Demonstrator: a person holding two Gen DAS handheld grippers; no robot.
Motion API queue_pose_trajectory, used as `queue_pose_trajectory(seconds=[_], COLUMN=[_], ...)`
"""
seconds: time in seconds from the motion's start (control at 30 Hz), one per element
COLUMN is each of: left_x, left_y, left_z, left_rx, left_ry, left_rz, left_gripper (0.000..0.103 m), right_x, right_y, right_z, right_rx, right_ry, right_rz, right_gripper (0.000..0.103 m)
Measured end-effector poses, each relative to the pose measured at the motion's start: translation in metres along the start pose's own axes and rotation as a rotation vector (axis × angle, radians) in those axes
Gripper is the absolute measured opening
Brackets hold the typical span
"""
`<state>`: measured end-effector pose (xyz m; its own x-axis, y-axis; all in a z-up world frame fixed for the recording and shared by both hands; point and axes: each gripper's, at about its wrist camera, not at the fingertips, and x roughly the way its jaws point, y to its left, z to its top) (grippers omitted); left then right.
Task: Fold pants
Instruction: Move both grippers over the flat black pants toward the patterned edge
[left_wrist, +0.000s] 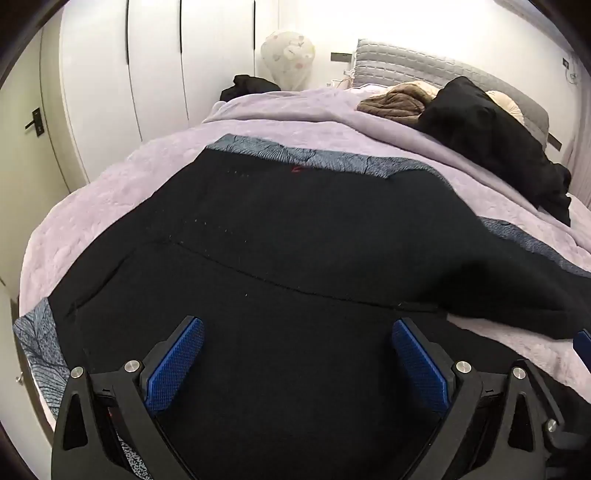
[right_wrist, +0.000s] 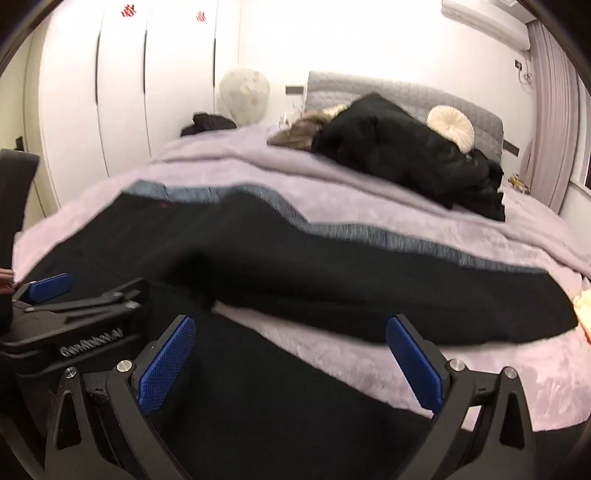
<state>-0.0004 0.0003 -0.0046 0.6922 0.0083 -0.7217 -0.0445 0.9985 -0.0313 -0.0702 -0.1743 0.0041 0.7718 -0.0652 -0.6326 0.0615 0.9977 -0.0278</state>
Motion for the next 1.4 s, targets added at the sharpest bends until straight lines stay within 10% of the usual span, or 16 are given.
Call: queue_pose_trajectory(seconds=[1.03,1.4], left_x=[0.003,-0.034], left_y=[-0.003,0.005], left_z=[-0.011,0.015], left_rx=[-0.001,0.012], left_ry=[-0.035,-0.077], left_rz=[0.003,-0.007], left_gripper=[0.102,0.102], right_x=[0.018,-0.012], right_y=[-0.013,-0.011], right_z=[-0.011,0.031], right_rx=[0.06,0.027], right_ry=[0.064,0.051], right_rz=[-0.01,0.082], right_gripper=[0.103,0.103])
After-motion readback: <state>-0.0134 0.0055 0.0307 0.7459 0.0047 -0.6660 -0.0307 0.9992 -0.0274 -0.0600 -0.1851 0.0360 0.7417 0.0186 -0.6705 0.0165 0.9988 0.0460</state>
